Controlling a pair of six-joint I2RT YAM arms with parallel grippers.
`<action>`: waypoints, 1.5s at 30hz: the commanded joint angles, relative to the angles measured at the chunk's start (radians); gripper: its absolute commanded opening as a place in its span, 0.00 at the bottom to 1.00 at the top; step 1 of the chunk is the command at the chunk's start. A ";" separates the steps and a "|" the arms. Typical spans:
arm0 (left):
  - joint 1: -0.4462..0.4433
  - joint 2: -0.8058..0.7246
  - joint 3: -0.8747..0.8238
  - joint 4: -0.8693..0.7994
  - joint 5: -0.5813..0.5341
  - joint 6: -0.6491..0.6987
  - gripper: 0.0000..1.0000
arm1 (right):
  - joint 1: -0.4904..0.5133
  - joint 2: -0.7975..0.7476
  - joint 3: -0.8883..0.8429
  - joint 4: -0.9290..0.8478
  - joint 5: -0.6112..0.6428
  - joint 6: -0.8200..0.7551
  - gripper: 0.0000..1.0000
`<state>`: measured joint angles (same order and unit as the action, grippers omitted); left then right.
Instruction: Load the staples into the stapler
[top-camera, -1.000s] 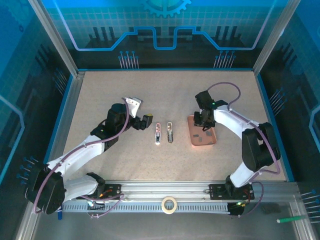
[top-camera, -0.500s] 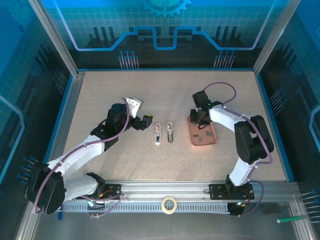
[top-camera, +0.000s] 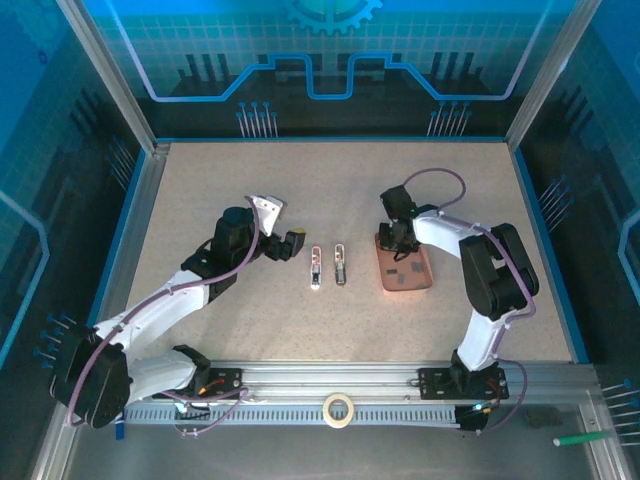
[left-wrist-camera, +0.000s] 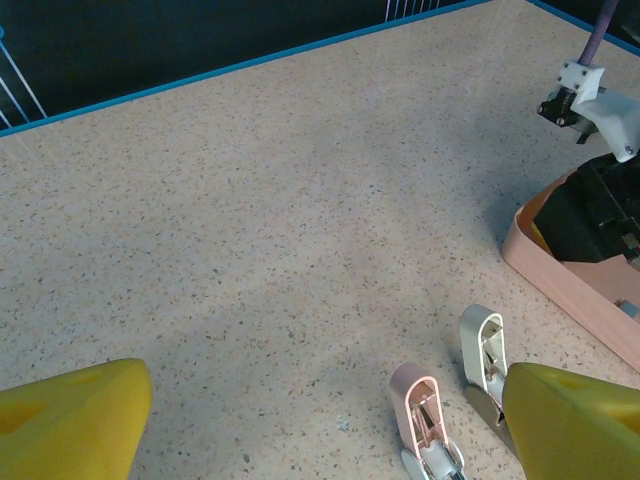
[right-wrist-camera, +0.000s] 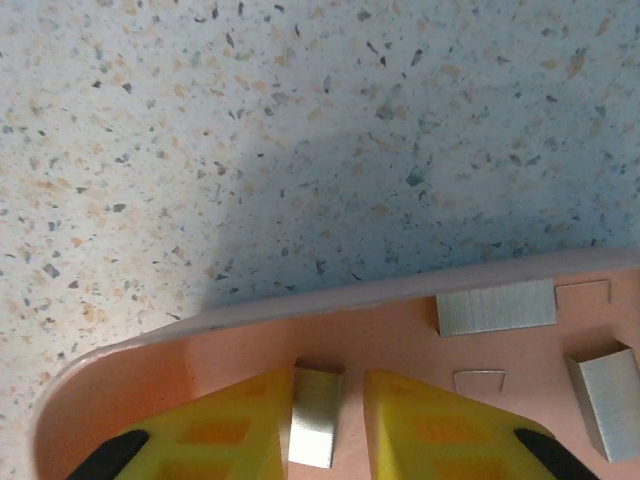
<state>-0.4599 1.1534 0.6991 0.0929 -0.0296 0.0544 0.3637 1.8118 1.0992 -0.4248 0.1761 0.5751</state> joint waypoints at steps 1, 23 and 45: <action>0.011 0.005 0.033 -0.012 0.010 0.017 0.92 | 0.012 0.023 -0.012 0.020 0.010 0.004 0.26; 0.010 -0.004 0.036 -0.013 0.008 0.021 0.92 | 0.014 0.034 0.030 -0.088 0.021 -0.012 0.18; 0.010 0.000 0.034 -0.012 0.024 0.010 0.91 | 0.018 -0.120 -0.008 -0.246 0.014 -0.063 0.16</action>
<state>-0.4599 1.1534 0.6991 0.0910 -0.0292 0.0582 0.3683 1.7054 1.1049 -0.6224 0.1860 0.5255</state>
